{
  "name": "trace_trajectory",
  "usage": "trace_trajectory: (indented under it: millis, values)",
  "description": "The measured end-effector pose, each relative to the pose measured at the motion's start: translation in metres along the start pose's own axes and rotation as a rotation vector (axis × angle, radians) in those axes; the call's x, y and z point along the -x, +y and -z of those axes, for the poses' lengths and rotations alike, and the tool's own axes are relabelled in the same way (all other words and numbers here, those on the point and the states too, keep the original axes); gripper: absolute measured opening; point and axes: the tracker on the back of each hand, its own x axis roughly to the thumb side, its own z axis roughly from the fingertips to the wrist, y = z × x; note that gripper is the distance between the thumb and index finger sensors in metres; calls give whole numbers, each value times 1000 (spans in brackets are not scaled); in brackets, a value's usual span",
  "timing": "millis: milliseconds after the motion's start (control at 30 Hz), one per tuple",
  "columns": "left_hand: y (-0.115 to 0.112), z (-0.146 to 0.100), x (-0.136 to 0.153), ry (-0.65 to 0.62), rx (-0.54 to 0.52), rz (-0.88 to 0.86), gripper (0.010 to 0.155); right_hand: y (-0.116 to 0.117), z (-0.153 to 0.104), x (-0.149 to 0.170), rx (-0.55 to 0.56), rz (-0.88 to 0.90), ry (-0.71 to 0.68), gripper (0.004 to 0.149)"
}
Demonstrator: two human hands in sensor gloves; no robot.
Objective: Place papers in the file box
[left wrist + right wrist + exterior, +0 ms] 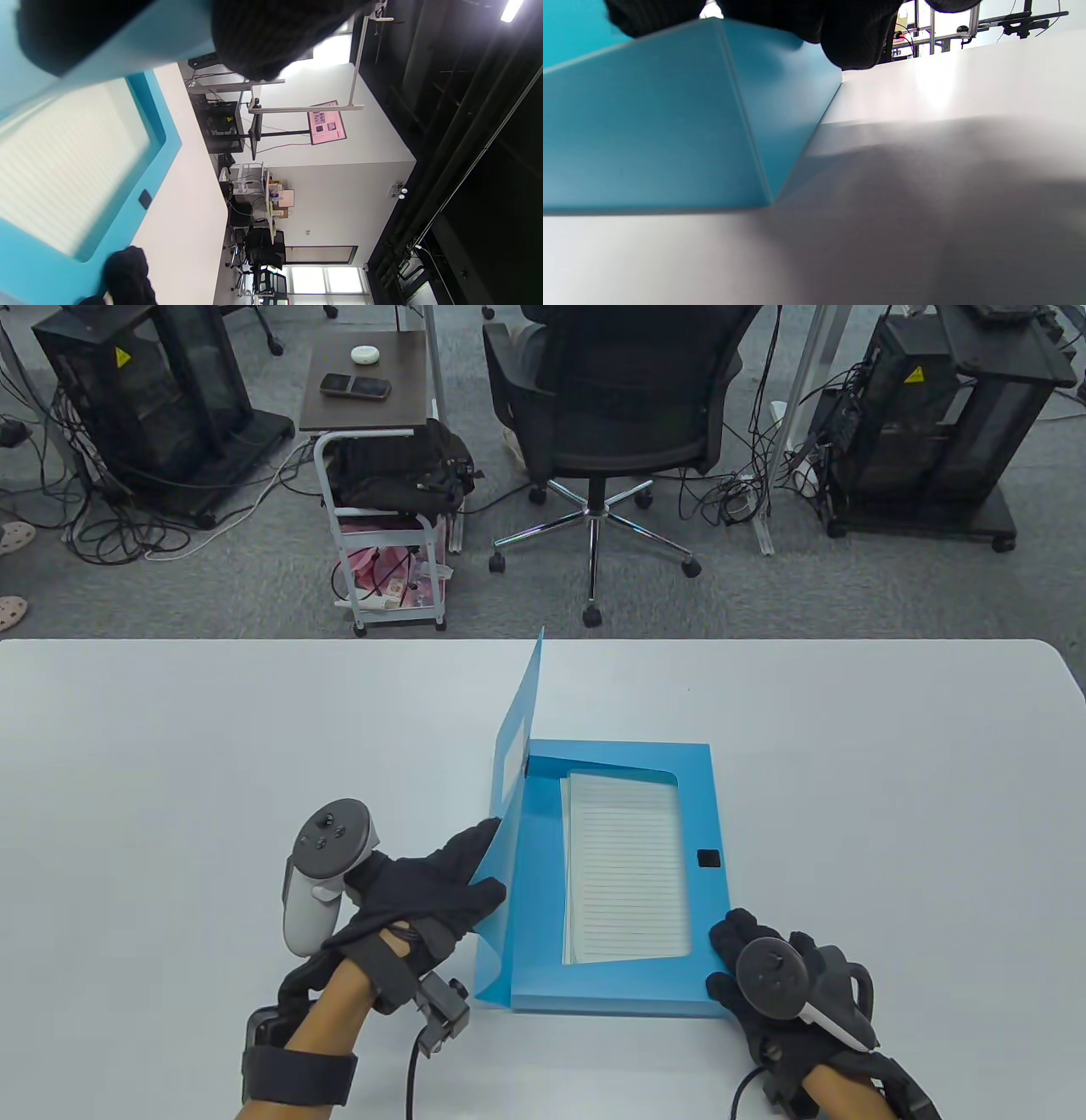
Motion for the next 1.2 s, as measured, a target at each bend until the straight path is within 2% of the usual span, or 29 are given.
trace_trajectory:
  millis: [200,467,667,833,967,1100,1200]
  values:
    - [-37,28,-1,-36,-41,21,63,0,0,1,-3,5,-1,58]
    - [-107,83,19,40,89,165,61,-2,2,6,-17,55,12,51]
    - [-144,109,44,144,145,341,59,-3,3,10,-28,94,14,50]
    - [-168,122,60,194,179,462,59,-3,4,11,-37,113,12,50]
    - [-199,124,54,237,251,706,61,-3,4,10,-42,107,9,50]
    - [-228,119,52,212,215,971,65,-2,4,15,-34,149,15,49]
    - [-235,116,54,169,221,1040,70,-2,2,17,-26,165,15,49]
